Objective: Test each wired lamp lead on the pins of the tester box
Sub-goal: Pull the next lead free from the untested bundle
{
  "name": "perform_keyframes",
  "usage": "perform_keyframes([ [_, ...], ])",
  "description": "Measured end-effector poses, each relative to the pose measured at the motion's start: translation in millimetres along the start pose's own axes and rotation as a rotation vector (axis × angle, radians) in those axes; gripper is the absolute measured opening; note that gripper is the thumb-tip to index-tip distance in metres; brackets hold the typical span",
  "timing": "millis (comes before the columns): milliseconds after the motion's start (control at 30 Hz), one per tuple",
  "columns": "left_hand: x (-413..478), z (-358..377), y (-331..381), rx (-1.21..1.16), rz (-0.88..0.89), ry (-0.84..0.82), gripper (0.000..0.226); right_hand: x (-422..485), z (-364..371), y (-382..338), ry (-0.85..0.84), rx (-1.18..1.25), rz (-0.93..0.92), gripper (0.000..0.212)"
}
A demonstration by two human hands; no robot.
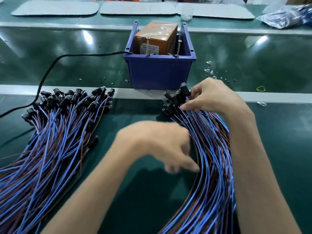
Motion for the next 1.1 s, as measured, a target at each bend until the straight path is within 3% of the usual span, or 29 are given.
perform_keyframes([
  [133,-5.4,-34.8,-82.7,0.009,-0.446,0.500,0.024,-1.6,-3.4,-0.5,0.014,-0.026,0.033,0.029],
  [200,-10.7,-45.4,-116.0,-0.058,-0.664,0.695,0.031,-2.0,-5.4,-1.7,0.025,-0.024,0.040,0.031],
  [267,-22.2,-52.1,-142.8,-0.090,-0.821,0.788,0.040,-2.4,-7.4,-3.1,0.048,-0.016,0.040,0.031],
  [333,-25.4,-46.8,-156.0,-0.124,-0.889,0.778,0.043,-3.5,-8.7,-5.0,0.072,0.007,0.033,0.031],
  [500,-23.8,-42.6,-166.3,-0.143,-0.956,0.785,0.048,-4.5,-12.9,-8.9,0.136,0.070,-0.006,0.034],
  [667,-17.5,-40.8,-170.1,-0.139,-0.964,0.852,0.036,-2.9,-11.1,-11.6,0.164,0.113,-0.052,0.036],
  [900,-19.0,-42.1,-165.0,-0.181,-0.895,0.937,0.017,-2.4,-11.0,-19.0,0.214,0.202,-0.119,0.031],
  [1100,-12.8,-41.8,-153.1,-0.194,-0.802,0.963,0.021,-0.2,-5.7,-27.5,0.201,0.269,-0.167,0.030],
])
Point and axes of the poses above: each hand's wrist, its own x-axis towards the middle knuckle, its own z-axis out of the palm, y = z × x, the point moved 4 cm from there along x, towards the middle knuckle, and after that the axes turned 9 degrees about -z, right-handed, at the moved point
